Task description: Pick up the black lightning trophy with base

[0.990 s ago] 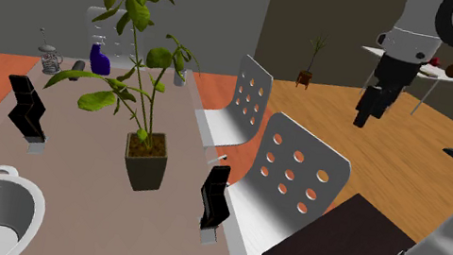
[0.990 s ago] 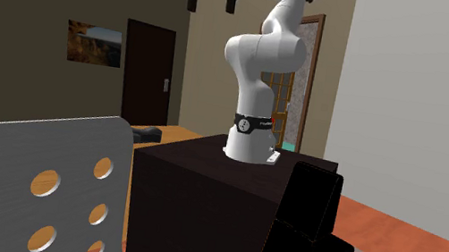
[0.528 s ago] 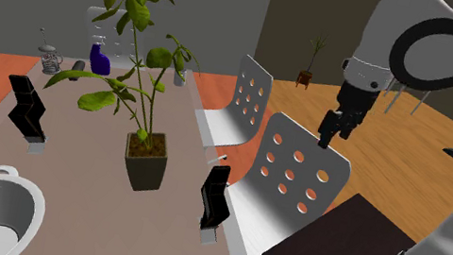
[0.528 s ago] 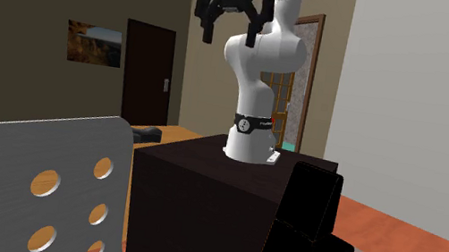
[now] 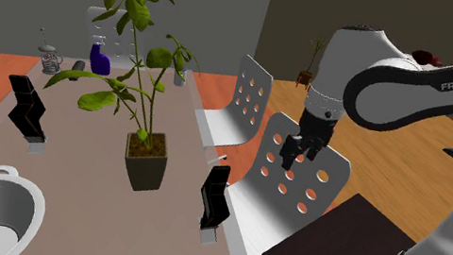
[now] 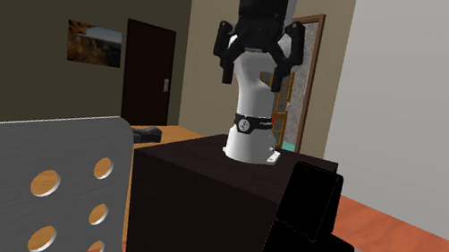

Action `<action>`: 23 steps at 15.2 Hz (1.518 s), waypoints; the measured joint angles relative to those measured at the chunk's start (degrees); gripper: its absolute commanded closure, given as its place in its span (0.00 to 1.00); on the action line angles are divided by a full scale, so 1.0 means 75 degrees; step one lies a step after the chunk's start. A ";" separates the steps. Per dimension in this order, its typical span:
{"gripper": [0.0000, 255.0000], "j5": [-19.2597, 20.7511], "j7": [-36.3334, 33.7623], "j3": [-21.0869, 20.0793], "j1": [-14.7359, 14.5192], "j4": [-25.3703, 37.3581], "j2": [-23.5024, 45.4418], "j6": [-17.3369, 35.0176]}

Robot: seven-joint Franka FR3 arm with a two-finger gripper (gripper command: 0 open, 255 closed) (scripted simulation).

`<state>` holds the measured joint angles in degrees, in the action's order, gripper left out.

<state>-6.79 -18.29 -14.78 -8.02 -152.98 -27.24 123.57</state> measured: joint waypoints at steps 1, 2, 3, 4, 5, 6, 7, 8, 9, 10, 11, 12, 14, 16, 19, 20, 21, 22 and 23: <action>0.00 -0.0027 -0.0188 -0.0147 -0.0022 0.0039 0.0318 0.0294; 0.00 -0.0046 -0.0352 -0.0266 -0.0041 0.0052 0.0561 0.0543; 0.00 -0.0038 -0.0519 -0.0382 -0.0044 0.0125 0.0844 0.0770; 0.00 0.0000 -0.0670 -0.0478 -0.0027 0.0205 0.1133 0.0993; 0.00 0.0032 -0.0853 -0.0598 -0.0030 0.0242 0.1429 0.1264; 0.00 0.0086 -0.1068 -0.0724 -0.0036 0.0351 0.1717 0.1459; 0.00 0.0183 -0.1316 -0.0860 -0.0031 0.0470 0.2077 0.1708; 0.00 0.0281 -0.1534 -0.0959 -0.0027 0.0553 0.2364 0.1920; 0.00 0.0446 -0.1807 -0.1075 -0.0017 0.0685 0.2758 0.2181; 0.00 0.0613 -0.2054 -0.1147 -0.0010 0.0830 0.3074 0.2349; 0.00 0.0796 -0.2317 -0.1211 -0.0021 0.0946 0.3399 0.2550; 0.00 0.1039 -0.2607 -0.1249 -0.0033 0.1149 0.3777 0.2711; 0.00 0.1450 -0.3201 -0.1302 -0.0167 0.1516 0.4361 0.2898; 0.00 0.1948 -0.3806 -0.1238 -0.0361 0.1918 0.5038 0.3130; 0.00 0.2528 -0.4410 -0.1005 -0.0642 0.2336 0.5847 0.3472; 0.00 0.2631 -0.4516 -0.0952 -0.0707 0.2381 0.5982 0.3554; 0.00 0.2705 -0.4582 -0.0908 -0.0750 0.2415 0.6084 0.3616; 0.00 0.2799 -0.4658 -0.0848 -0.0801 0.2447 0.6211 0.3704; 0.00 0.2883 -0.4709 -0.0789 -0.0838 0.2482 0.6329 0.3780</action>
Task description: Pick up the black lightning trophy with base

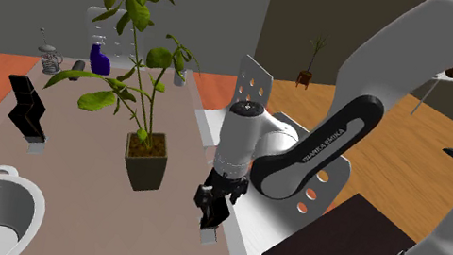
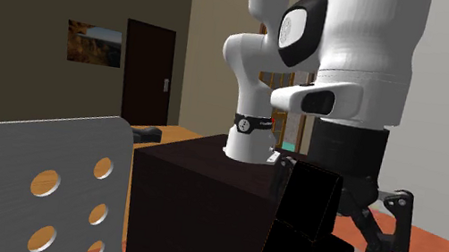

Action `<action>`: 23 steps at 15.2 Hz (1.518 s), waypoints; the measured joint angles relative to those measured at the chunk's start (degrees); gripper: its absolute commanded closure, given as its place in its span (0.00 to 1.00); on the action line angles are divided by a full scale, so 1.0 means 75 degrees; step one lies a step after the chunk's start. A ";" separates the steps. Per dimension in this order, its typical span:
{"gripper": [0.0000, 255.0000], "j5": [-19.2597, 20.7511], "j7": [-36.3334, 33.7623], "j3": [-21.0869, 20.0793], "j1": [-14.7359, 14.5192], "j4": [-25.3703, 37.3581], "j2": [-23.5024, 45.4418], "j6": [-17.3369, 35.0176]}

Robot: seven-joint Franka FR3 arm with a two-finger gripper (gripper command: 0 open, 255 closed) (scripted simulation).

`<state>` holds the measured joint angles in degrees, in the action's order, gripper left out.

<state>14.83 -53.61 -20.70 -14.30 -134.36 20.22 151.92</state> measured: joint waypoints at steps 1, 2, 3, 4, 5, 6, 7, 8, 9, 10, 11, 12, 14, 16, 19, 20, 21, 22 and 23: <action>0.00 0.0088 -0.0065 0.0063 -0.0048 0.0022 0.0118 0.0090; 0.00 0.0156 -0.0101 0.0117 -0.0075 0.0040 0.0213 0.0163; 0.00 0.0210 -0.0145 0.0158 -0.0112 0.0068 0.0294 0.0213; 1.00 0.0238 -0.0171 0.0179 -0.0130 0.0055 0.0324 0.0255; 1.00 0.0252 -0.0184 0.0189 -0.0139 0.0052 0.0339 0.0275; 1.00 0.0258 -0.0189 0.0193 -0.0143 0.0052 0.0342 0.0287; 1.00 0.0261 -0.0192 0.0194 -0.0145 0.0052 0.0341 0.0291; 1.00 0.0263 -0.0193 0.0194 -0.0145 0.0048 0.0338 0.0295; 1.00 0.0265 -0.0195 0.0195 -0.0146 0.0044 0.0337 0.0301; 1.00 0.0265 -0.0194 0.0194 -0.0146 0.0041 0.0336 0.0303; 1.00 0.0265 -0.0193 0.0193 -0.0145 0.0040 0.0335 0.0304; 1.00 0.0263 -0.0191 0.0192 -0.0143 0.0037 0.0332 0.0303; 1.00 0.0267 -0.0196 0.0194 -0.0150 0.0050 0.0340 0.0297; 1.00 0.0177 -0.0124 0.0128 -0.0088 0.0030 0.0230 0.0191; 1.00 -0.0031 0.0018 -0.0030 0.0023 -0.0018 -0.0049 -0.0034; 1.00 -0.0091 0.0063 -0.0071 0.0053 -0.0016 -0.0122 -0.0105; 1.00 -0.0164 0.0118 -0.0119 0.0089 -0.0004 -0.0207 -0.0197; 1.00 -0.0256 0.0177 -0.0181 0.0131 -0.0048 -0.0342 -0.0277; 1.00 -0.0334 0.0247 -0.0224 0.0174 -0.0041 -0.0431 -0.0366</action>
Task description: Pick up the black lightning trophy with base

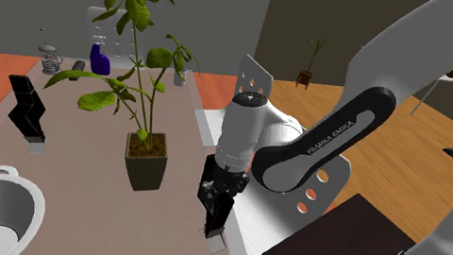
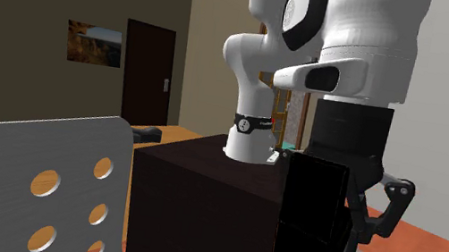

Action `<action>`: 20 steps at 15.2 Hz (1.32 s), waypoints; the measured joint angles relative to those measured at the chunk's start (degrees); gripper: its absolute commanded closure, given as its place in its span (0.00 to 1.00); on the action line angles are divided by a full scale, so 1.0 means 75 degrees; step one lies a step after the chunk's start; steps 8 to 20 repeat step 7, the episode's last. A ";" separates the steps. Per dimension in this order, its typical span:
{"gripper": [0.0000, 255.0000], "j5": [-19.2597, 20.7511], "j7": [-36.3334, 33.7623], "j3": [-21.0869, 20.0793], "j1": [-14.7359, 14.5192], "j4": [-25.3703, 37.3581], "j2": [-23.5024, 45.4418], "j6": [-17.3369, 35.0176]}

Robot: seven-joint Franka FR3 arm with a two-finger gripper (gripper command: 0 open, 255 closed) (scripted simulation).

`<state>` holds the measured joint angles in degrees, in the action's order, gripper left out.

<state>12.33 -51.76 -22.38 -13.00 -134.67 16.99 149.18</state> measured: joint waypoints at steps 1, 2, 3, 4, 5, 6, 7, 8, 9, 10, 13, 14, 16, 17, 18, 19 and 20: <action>1.00 -0.0070 0.0044 -0.0041 0.0024 0.0023 -0.0080 -0.0096; 1.00 -0.0158 0.0118 -0.0087 0.0070 -0.0014 -0.0201 -0.0169; 1.00 -0.0223 0.0161 -0.0122 0.0093 -0.0033 -0.0288 -0.0230; 1.00 -0.0311 0.0212 -0.0170 0.0117 -0.0032 -0.0397 -0.0330; 1.00 -0.0389 0.0251 -0.0213 0.0133 -0.0040 -0.0499 -0.0415; 1.00 -0.0475 0.0302 -0.0255 0.0154 -0.0047 -0.0610 -0.0508; 1.00 -0.0525 0.0347 -0.0273 0.0172 -0.0023 -0.0665 -0.0580; 1.00 -0.0525 0.0347 -0.0273 0.0172 -0.0023 -0.0665 -0.0580; 1.00 -0.0525 0.0347 -0.0273 0.0172 -0.0023 -0.0665 -0.0580; 1.00 -0.0525 0.0347 -0.0273 0.0172 -0.0023 -0.0665 -0.0580; 1.00 -0.0525 0.0347 -0.0273 0.0172 -0.0023 -0.0665 -0.0580; 1.00 -0.0525 0.0347 -0.0273 0.0172 -0.0023 -0.0665 -0.0580; 1.00 -0.0525 0.0347 -0.0273 0.0172 -0.0023 -0.0665 -0.0580; 1.00 -0.0525 0.0347 -0.0273 0.0172 -0.0023 -0.0665 -0.0580; 1.00 -0.0525 0.0347 -0.0273 0.0172 -0.0023 -0.0665 -0.0580; 1.00 -0.0525 0.0347 -0.0273 0.0172 -0.0023 -0.0665 -0.0580; 1.00 -0.0525 0.0347 -0.0273 0.0172 -0.0023 -0.0665 -0.0580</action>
